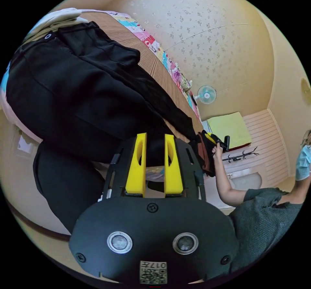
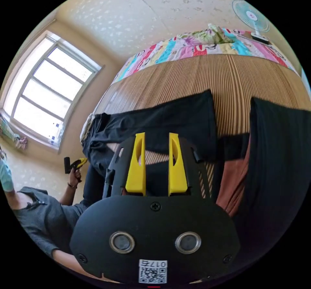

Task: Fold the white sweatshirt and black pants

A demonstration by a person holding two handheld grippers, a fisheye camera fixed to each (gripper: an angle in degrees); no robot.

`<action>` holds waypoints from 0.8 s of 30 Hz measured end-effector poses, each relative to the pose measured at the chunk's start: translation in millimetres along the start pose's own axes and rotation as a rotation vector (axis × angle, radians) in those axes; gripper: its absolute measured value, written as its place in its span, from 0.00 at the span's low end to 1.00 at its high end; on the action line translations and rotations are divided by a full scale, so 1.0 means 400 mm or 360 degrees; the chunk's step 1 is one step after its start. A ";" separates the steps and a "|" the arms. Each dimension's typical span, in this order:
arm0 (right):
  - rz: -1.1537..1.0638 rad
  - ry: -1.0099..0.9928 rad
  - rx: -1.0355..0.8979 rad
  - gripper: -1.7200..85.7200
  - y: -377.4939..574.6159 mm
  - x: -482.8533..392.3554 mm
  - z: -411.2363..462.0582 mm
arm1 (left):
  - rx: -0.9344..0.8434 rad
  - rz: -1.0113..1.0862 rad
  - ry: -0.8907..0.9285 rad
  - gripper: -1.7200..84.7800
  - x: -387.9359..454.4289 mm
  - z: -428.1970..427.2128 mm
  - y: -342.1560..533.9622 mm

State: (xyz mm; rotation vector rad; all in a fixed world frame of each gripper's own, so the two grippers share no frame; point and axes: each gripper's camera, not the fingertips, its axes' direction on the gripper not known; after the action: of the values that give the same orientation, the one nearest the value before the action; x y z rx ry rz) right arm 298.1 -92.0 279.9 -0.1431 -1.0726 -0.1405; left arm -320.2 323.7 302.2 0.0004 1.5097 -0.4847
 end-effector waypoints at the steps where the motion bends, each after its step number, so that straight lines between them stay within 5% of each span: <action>1: 0.0044 0.0049 0.0016 0.19 0.100 -0.014 -0.008 | -0.0006 0.0000 0.0009 0.12 -0.004 -0.009 0.002; 8: 0.0207 0.0578 0.0278 0.25 0.479 -0.085 -0.103 | 0.0029 0.0059 0.0024 0.12 0.015 -0.052 0.008; 10: 0.0256 0.0433 0.0141 0.21 0.474 -0.067 -0.088 | 0.0018 0.0065 0.0050 0.12 0.022 -0.054 0.009; 12: 0.0174 0.0248 0.0047 0.07 0.447 -0.084 -0.097 | 0.0015 0.0074 0.0076 0.12 0.033 -0.060 0.013; 16: -0.0146 -0.0040 0.0550 0.05 0.384 -0.253 -0.350 | 0.0046 0.0130 0.0046 0.12 0.063 -0.098 0.027; 19: -0.0133 0.0040 0.0895 0.05 0.337 -0.306 -0.532 | 0.0083 0.0140 0.0008 0.12 0.070 -0.125 0.039; 24: 0.0162 0.0400 0.0474 0.06 0.113 -0.149 -0.507 | 0.0088 0.0088 0.0057 0.12 0.056 -0.138 0.051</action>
State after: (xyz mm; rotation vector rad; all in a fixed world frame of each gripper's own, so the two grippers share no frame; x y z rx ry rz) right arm 453.3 -82.4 129.7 0.0873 -0.8224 0.0921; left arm -366.9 351.7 270.4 0.0942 1.5269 -0.4839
